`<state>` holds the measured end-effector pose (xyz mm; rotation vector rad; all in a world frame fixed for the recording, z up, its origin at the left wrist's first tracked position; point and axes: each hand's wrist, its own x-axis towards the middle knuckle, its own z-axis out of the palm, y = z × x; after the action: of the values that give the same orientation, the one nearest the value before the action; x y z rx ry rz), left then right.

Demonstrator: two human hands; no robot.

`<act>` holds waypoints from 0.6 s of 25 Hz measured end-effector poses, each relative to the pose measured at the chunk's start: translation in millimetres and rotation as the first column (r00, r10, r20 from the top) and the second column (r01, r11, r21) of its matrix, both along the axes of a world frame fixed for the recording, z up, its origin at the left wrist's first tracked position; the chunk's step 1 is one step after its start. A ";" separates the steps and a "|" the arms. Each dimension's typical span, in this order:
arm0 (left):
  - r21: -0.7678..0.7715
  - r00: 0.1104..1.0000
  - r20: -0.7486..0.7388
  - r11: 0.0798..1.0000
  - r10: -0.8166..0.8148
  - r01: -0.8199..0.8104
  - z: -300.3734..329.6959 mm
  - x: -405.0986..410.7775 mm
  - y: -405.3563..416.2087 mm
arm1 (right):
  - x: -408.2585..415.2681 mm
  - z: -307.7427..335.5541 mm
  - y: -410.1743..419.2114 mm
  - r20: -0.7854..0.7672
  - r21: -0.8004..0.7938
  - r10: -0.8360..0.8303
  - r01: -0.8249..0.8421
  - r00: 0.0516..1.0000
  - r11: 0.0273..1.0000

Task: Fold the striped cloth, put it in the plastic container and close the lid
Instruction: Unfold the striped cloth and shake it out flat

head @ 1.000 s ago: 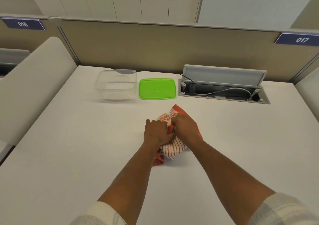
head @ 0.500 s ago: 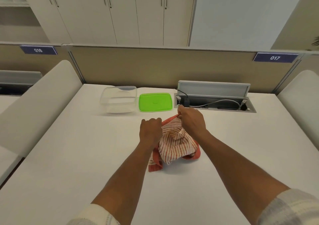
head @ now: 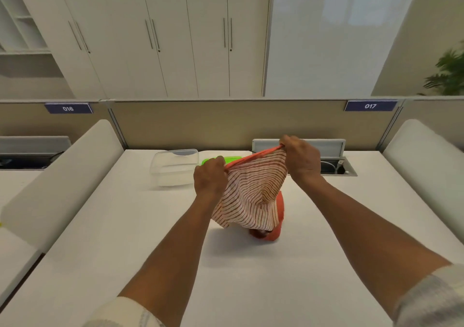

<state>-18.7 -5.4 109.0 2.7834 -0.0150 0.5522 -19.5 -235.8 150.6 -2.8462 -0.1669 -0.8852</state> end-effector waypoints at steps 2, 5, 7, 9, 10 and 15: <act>0.015 0.998 0.000 0.998 -0.056 0.056 9.4 3.4 1.8 | -2.3 4.4 -6.7 0.017 -0.002 -0.041 0.041 0.999 0.999; 0.005 0.984 -0.020 0.984 -0.175 0.176 19.5 7.5 12.3 | -5.2 13.8 -16.9 0.029 -0.007 -0.079 0.079 0.996 0.997; -0.038 0.968 -0.039 0.968 -0.249 0.247 23.4 9.1 18.9 | -7.3 21.1 -24.1 0.039 -0.003 -0.099 0.099 0.994 0.995; -0.069 0.957 -0.070 0.959 -0.281 0.276 27.8 9.2 24.6 | -8.8 27.5 -30.3 0.070 -0.003 -0.127 0.127 0.989 0.992; -0.064 0.957 -0.081 0.959 -0.280 0.276 30.2 9.2 26.9 | -9.6 30.6 -33.4 0.094 -0.001 -0.145 0.146 0.985 0.989; 0.044 0.981 -0.041 0.980 -0.191 0.193 40.9 12.8 37.2 | -10.0 45.7 -48.3 0.189 0.046 -0.195 0.190 0.962 0.981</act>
<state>-5.9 31.8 149.9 2.7962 -0.2898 0.4572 -29.5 -284.0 196.3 -2.7830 0.1023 -1.1923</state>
